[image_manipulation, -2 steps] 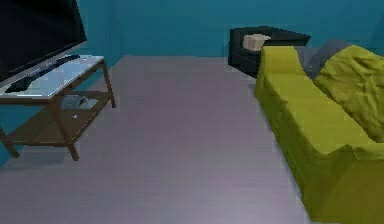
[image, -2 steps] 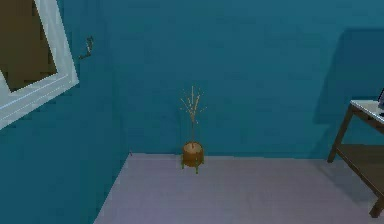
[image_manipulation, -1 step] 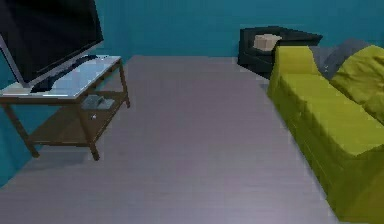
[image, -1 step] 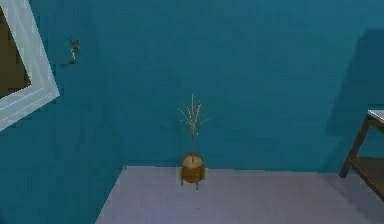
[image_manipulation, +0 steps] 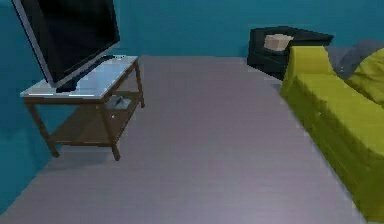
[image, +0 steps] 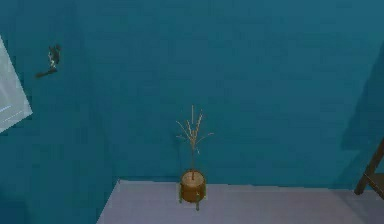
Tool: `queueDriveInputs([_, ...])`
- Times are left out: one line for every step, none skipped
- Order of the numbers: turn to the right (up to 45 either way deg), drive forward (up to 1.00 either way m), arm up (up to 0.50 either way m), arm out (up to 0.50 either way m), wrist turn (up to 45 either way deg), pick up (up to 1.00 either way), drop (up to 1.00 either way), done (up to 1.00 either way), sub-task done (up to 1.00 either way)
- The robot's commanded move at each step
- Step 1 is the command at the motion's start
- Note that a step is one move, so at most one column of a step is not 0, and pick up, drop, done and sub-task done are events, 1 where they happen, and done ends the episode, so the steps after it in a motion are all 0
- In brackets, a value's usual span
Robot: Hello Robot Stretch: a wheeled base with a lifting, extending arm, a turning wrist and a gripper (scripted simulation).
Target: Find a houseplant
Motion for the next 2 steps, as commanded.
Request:
queueDriveInputs([36.0, 0.0, 0.0, 0.0, 0.0, 0.0, 0.0, 0.0, 0.0])
queueDriveInputs([0.0, 0.25, 0.0, 0.0, 0.0, 0.0, 0.0, 0.0, 0.0])
